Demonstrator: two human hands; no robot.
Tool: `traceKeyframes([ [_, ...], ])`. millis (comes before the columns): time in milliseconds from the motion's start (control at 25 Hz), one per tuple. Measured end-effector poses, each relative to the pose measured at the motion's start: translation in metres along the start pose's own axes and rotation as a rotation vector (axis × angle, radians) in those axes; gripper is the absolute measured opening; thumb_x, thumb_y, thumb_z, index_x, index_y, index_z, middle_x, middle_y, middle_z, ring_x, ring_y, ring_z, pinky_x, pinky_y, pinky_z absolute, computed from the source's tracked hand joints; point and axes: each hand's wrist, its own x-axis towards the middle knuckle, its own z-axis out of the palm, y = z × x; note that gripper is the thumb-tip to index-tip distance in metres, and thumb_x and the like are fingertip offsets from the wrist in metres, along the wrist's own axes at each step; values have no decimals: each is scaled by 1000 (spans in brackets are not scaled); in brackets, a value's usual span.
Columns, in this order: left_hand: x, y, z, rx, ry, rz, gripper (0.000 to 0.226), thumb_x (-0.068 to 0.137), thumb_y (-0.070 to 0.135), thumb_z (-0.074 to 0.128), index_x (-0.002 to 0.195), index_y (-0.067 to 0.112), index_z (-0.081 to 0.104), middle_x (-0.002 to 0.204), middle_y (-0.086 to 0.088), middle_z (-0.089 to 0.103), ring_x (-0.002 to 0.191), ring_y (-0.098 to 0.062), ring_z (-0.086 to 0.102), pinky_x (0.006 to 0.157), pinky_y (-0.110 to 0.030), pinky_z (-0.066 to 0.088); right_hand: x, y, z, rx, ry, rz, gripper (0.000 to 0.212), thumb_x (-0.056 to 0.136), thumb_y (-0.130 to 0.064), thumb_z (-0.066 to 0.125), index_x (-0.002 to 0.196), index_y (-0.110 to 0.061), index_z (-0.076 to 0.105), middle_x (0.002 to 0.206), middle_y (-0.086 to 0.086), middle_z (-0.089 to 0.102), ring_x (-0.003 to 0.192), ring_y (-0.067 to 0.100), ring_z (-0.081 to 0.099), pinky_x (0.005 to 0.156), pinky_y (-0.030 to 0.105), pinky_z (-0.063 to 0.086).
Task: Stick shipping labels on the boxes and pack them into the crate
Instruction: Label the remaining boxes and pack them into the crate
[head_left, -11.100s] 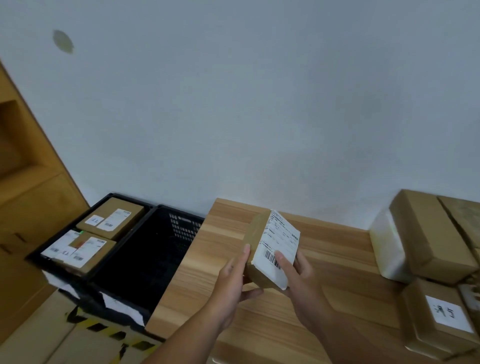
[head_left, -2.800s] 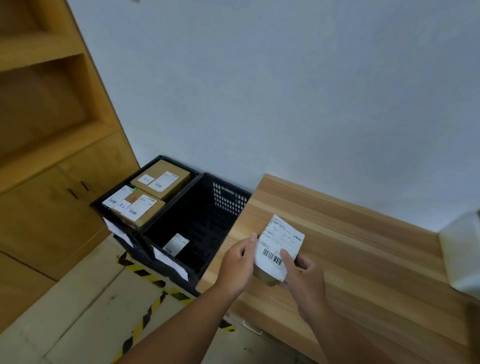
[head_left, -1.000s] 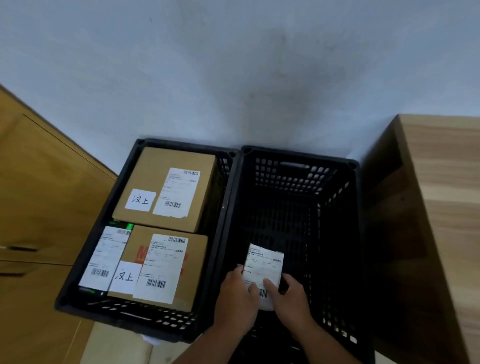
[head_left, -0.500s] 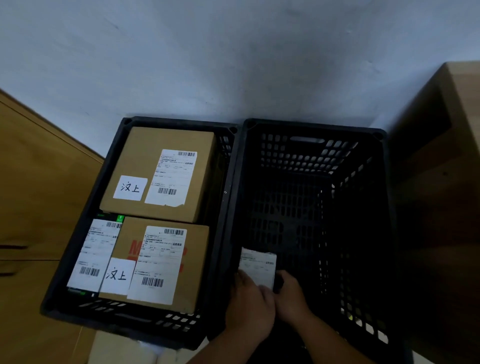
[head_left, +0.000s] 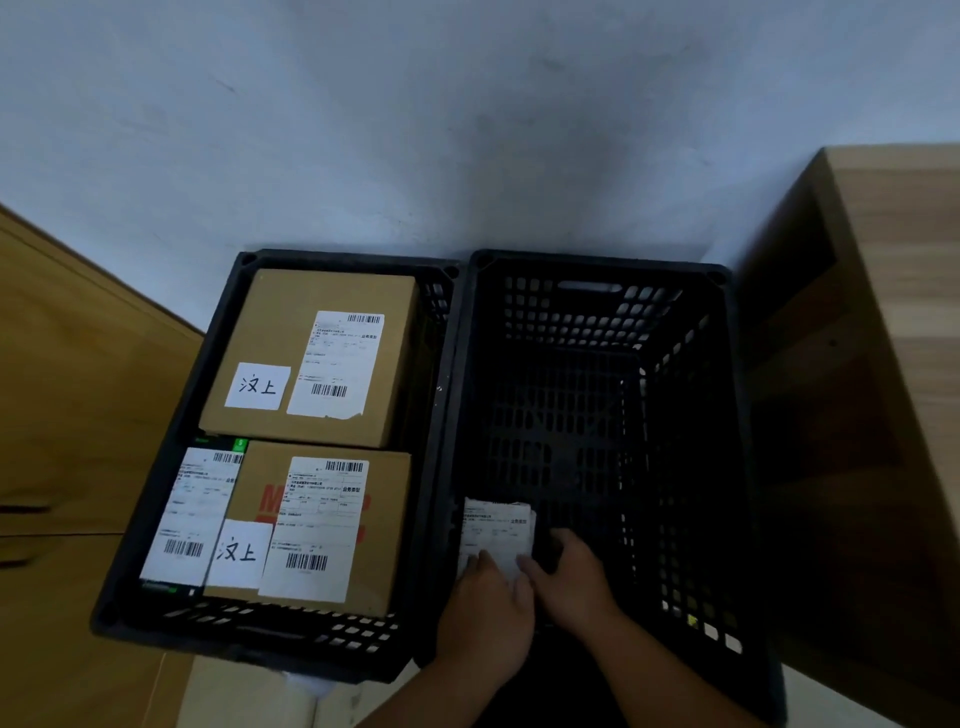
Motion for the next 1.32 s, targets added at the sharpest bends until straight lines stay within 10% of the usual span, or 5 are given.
traceKeyframes([
  [240, -87, 54, -47, 207, -55, 145, 70, 104, 46, 41, 161, 13, 17, 164, -2, 28, 147, -17, 34, 119, -31, 32, -114, -50, -107, -154, 150, -10, 57, 92, -40, 70, 140, -17, 50, 137, -1, 58, 113, 7, 54, 97, 21, 44],
  [560, -233, 234, -62, 410, 88, 782, 51, 101, 52, 42, 149, 34, 40, 146, 15, 44, 135, -8, 43, 110, -26, 39, -333, -69, -304, -654, 755, -185, 39, 94, -45, 51, 129, -29, 51, 126, -7, 50, 120, 14, 49, 98, 29, 45],
  [880, -369, 378, 65, 332, 133, 1175, 42, 101, 51, 39, 137, 34, 52, 135, 19, 53, 127, -6, 49, 102, -25, 41, -456, 39, -450, -654, 1094, -131, 37, 97, -47, 48, 129, -28, 52, 124, -9, 53, 117, 13, 51, 94, 27, 44],
  [1320, -463, 527, 263, 443, 125, 1214, 44, 96, 50, 43, 137, 35, 51, 134, 19, 52, 126, -5, 48, 103, -25, 39, -505, 199, -658, -329, 1180, -41, 39, 96, -48, 54, 129, -30, 55, 123, -13, 55, 115, 7, 54, 89, 25, 49],
])
